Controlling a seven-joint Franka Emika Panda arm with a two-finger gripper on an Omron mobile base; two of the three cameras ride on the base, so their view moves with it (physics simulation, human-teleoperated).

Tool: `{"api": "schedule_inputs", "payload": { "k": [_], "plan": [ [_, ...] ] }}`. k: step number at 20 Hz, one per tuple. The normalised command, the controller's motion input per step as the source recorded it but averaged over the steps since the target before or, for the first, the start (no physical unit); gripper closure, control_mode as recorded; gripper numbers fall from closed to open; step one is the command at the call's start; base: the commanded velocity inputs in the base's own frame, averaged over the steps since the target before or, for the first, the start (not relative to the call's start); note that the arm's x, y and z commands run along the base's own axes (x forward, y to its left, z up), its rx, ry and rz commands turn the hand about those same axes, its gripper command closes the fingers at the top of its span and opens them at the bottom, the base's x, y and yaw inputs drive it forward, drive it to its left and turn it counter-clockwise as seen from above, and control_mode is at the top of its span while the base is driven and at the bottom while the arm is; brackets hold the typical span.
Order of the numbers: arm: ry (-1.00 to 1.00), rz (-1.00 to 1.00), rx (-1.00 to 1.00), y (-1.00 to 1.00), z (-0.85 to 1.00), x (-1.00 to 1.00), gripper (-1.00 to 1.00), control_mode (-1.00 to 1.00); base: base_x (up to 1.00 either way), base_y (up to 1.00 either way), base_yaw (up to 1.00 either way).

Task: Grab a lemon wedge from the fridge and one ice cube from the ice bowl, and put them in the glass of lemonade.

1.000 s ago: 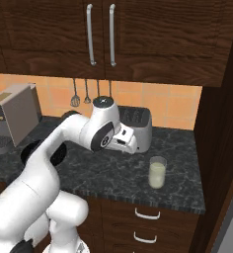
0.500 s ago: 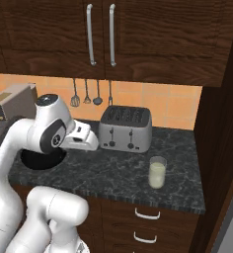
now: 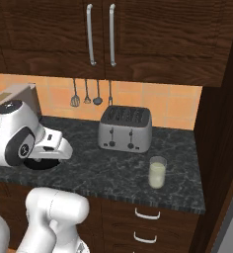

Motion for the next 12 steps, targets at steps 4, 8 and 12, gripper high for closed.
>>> {"api": "schedule_inputs", "payload": {
  "k": [4,8,12],
  "plan": [
    [0.0,0.0,0.0,0.0,0.0,0.0,-1.0,1.0,-0.21,0.0,0.0],
    [0.0,0.0,0.0,0.0,0.0,0.0,-1.0,1.0,-1.0,-0.11,-0.13],
    [0.0,0.0,0.0,0.0,0.0,0.0,-1.0,1.0,-0.89,-0.49,-0.25]
  ]
}}
